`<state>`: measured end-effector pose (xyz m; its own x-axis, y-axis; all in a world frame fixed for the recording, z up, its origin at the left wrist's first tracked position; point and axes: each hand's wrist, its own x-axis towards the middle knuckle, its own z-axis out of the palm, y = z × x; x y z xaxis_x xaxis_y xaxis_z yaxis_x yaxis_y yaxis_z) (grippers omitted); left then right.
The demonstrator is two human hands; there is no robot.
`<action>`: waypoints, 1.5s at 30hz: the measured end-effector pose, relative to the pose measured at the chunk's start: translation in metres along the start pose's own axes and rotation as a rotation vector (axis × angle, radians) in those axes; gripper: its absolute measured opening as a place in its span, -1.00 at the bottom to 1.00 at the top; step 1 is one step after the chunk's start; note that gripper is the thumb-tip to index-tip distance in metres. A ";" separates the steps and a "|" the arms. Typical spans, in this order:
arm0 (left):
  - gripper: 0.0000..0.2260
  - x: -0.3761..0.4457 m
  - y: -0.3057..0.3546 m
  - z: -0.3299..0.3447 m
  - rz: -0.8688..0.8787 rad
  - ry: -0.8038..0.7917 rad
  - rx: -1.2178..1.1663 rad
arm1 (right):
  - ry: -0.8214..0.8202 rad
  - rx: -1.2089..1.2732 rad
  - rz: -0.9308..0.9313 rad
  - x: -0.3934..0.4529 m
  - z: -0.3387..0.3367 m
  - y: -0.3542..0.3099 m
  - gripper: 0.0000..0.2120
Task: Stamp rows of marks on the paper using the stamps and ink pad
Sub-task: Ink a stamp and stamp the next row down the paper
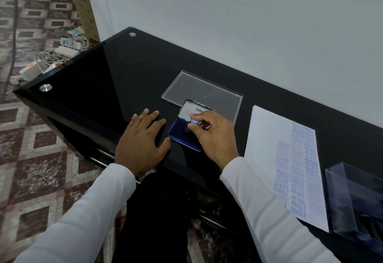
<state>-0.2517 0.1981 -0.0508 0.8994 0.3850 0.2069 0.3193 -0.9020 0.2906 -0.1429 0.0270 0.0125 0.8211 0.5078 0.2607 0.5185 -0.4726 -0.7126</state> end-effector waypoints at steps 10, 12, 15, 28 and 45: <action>-0.37 0.000 0.000 0.000 0.002 0.003 -0.006 | 0.014 0.014 0.000 0.000 0.003 0.000 -0.71; -0.36 0.000 -0.001 0.000 0.002 0.002 -0.002 | 0.012 0.015 0.004 0.000 0.003 -0.001 -0.71; -0.35 0.000 -0.001 0.000 0.000 -0.006 0.000 | 0.001 0.012 0.013 0.000 0.001 -0.001 -0.72; -0.37 0.001 -0.002 0.003 -0.003 -0.014 0.010 | 0.016 0.011 -0.031 -0.001 0.001 -0.002 -0.80; -0.38 0.000 -0.002 0.001 -0.001 -0.001 -0.007 | 0.021 0.008 -0.029 -0.004 0.002 -0.001 -0.84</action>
<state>-0.2520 0.2000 -0.0528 0.8995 0.3857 0.2054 0.3182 -0.9002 0.2972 -0.1471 0.0270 0.0110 0.8108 0.5058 0.2945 0.5400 -0.4525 -0.7096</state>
